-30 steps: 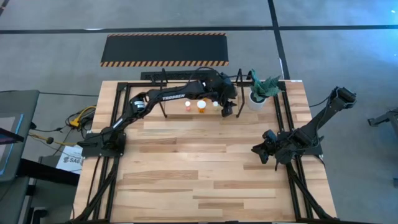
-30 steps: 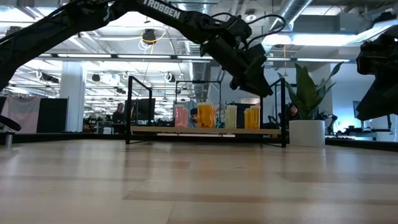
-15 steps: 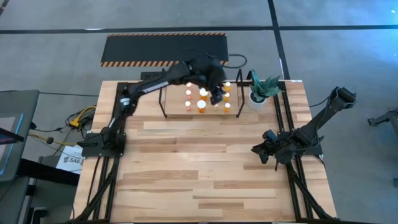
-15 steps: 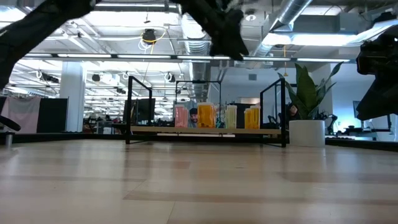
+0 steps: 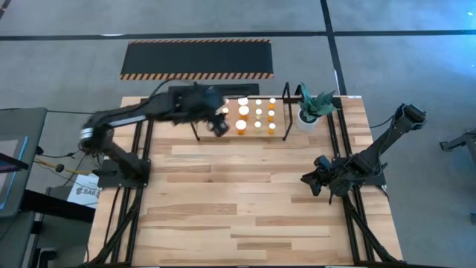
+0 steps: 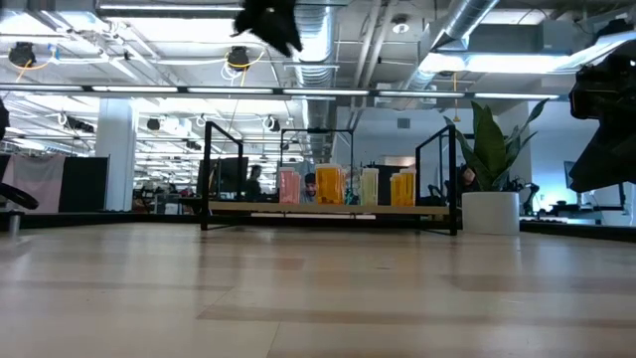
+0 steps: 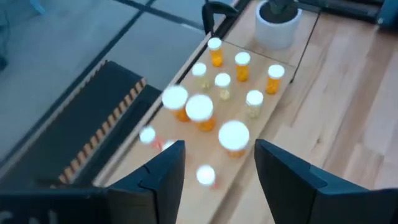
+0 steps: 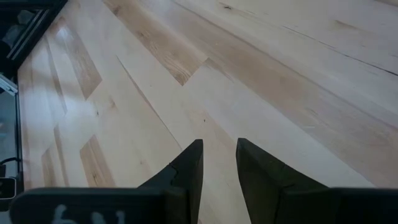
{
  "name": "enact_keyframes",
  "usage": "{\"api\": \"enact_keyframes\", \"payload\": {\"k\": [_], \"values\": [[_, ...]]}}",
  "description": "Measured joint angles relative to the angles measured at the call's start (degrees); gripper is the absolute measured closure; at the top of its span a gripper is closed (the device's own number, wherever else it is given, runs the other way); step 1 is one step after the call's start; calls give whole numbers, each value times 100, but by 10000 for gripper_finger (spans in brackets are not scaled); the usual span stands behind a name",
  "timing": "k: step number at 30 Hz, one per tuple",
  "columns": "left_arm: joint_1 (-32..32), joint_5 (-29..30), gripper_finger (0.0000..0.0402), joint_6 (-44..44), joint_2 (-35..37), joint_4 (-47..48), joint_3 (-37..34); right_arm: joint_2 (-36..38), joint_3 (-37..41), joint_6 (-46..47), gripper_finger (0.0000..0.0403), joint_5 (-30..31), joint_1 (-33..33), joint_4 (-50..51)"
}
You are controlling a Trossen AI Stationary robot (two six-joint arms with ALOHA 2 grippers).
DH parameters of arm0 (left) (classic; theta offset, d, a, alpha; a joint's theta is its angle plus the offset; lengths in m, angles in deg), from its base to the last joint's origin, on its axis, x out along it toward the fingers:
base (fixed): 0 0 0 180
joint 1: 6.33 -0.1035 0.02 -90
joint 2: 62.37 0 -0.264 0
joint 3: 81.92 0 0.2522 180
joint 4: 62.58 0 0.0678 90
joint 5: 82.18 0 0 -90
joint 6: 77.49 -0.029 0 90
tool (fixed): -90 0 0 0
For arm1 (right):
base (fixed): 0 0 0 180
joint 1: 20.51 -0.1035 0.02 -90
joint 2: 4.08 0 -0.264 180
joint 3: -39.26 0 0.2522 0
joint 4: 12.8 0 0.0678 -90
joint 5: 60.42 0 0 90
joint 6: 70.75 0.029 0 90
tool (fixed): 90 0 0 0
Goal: Pick and place medicine bottles onto shelf by color
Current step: Return to Home Position
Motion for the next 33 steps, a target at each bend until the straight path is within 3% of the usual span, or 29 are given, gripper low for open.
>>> {"api": "enact_keyframes", "payload": {"k": [5, 9, 15, 24, 33], "values": [[166, 150, 219, 708, 1799, -1705, -2669, 2, 0, 0, 284, 0, 1, -1], [164, -183, 219, 1084, 3260, -3512, -4706, 1, 0, 0, 284, 0, 0, -2], [173, -447, 218, 1392, 4955, -6023, -7055, 1, 0, 0, 284, -2, -1, -2], [173, -436, 219, 1408, 6310, -7502, -8854, 2, 0, 0, 284, -2, -1, -3], [173, -482, 218, 1901, 6663, -8057, -9725, 2, 0, 0, 284, -2, -1, -3]]}}
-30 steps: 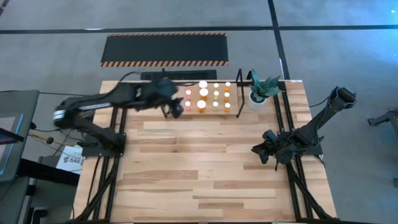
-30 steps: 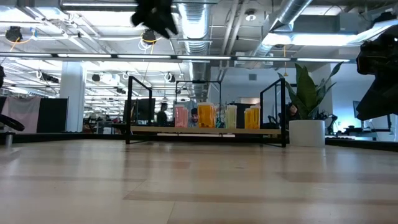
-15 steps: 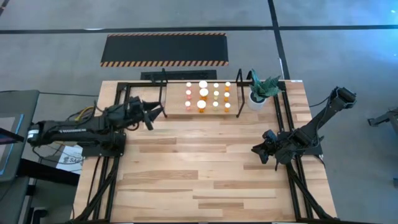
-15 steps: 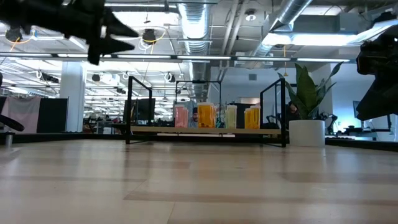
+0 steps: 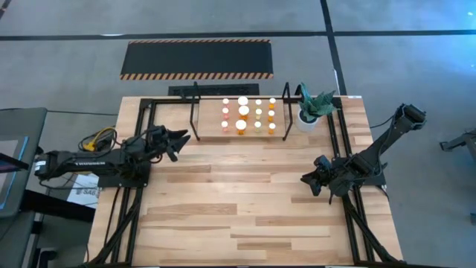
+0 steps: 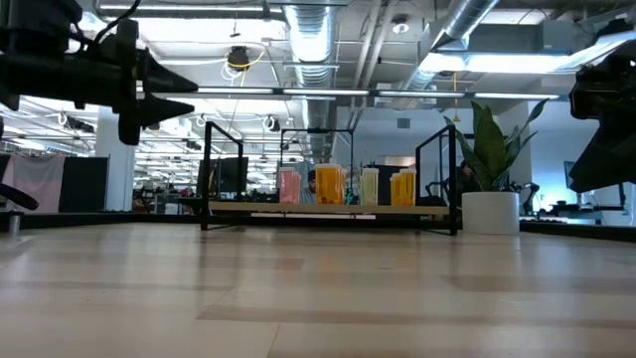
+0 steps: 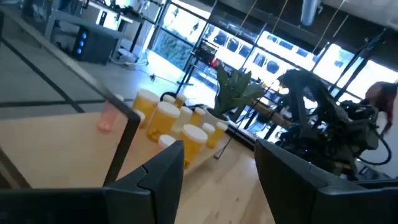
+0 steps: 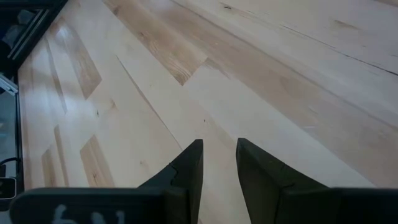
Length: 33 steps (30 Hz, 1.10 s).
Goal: Pick and place medicine bottles onto shelf by color
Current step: Return to Home Position
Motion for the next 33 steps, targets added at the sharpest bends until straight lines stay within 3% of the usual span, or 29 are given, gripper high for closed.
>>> {"api": "enact_keyframes", "payload": {"k": [12, 23, 33], "values": [[4, -111, 218, 71, 3, 497, -87, -2, 0, 0, 284, 0, 2, 0], [2, -109, 219, 67, -12, 2253, -90, 0, 0, 2, 284, 0, 0, 0], [2, -136, 219, 49, -115, 2378, -42, -2, 0, 0, 284, 0, 2, -2]]}}
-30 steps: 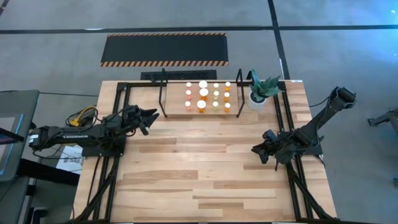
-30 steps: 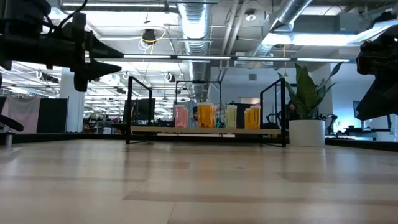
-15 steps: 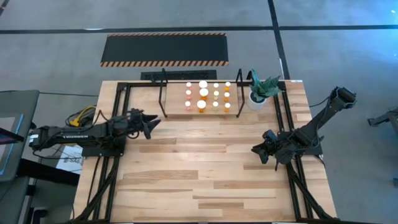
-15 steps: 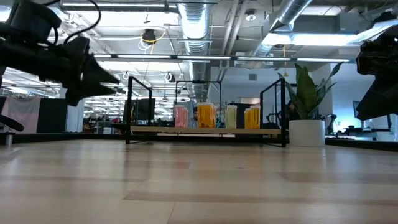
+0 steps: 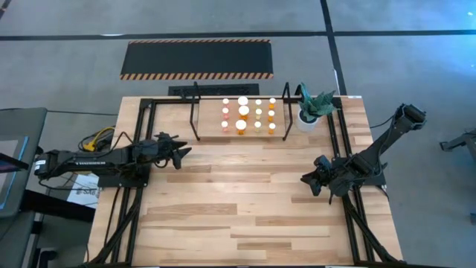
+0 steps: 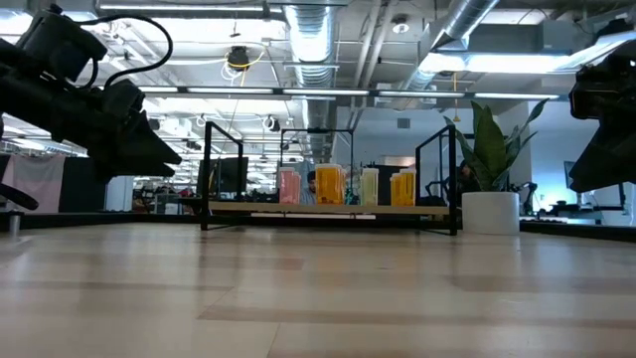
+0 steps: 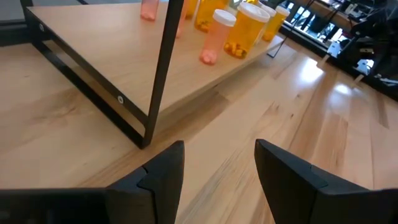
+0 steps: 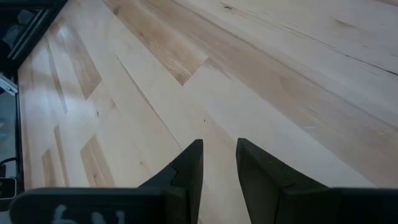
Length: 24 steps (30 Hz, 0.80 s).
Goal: Pick and place medicine bottles onto shelf by color
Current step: Return to Home Position
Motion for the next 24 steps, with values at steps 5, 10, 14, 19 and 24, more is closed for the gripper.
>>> {"api": "enact_keyframes", "payload": {"k": [5, 10, 14, 19, 24], "values": [[0, 0, 219, 0, 0, 21, 7, 2, 0, 0, 284, -2, -2, -1], [0, 3, 219, 0, 0, 34, 12, 187, 50, -291, 284, -670, -29, 45], [0, 4, 219, -2, 0, 38, 12, 913, 354, -680, 284, -538, 9, -252], [0, 17, 219, -2, -2, 45, 16, 2026, 804, -3300, 284, 2, 306, -1830], [0, 17, 219, -2, 0, 45, 16, 2944, 1171, -6493, 284, -145, 691, -3697]]}}
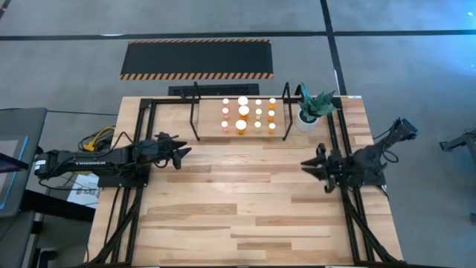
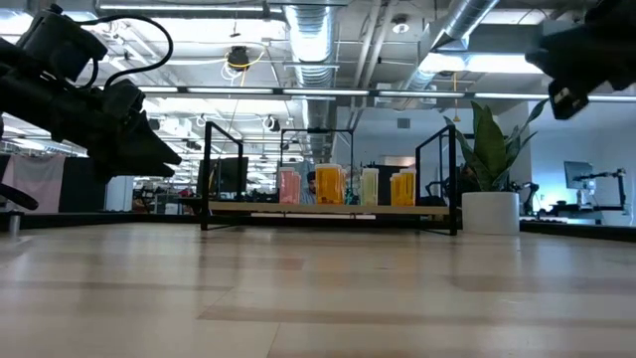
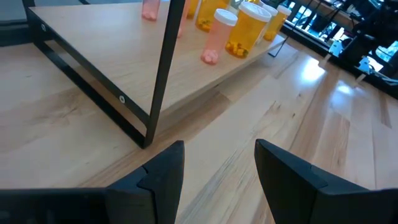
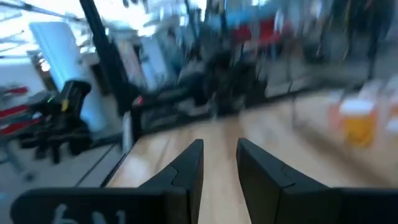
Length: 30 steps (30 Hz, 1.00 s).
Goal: Pick and place medicine bottles onto shelf by color
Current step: Return to Home Position
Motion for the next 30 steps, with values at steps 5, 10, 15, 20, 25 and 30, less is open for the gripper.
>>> {"api": "enact_keyframes", "payload": {"k": [5, 10, 15, 20, 25, 30], "values": [[0, 0, 219, -2, 0, 5, 2, 611, 145, -1046, 284, -69, 738, -470], [0, 0, 219, -2, 0, 7, 2, 855, 148, -977, 284, -692, 1993, -421], [-2, -1, 219, -2, 0, 7, 2, 870, 151, -434, 284, -1651, 3466, -354], [-2, -2, 219, -2, -2, 7, 2, 870, 153, 322, 284, -2128, 4763, -125], [-2, -2, 219, -2, 0, 6, 2, 870, 158, 1789, 284, -2126, 5827, 62], [-2, -2, 219, -2, -1, 7, 2, 872, 158, 2837, 284, -2123, 6416, 405]]}}
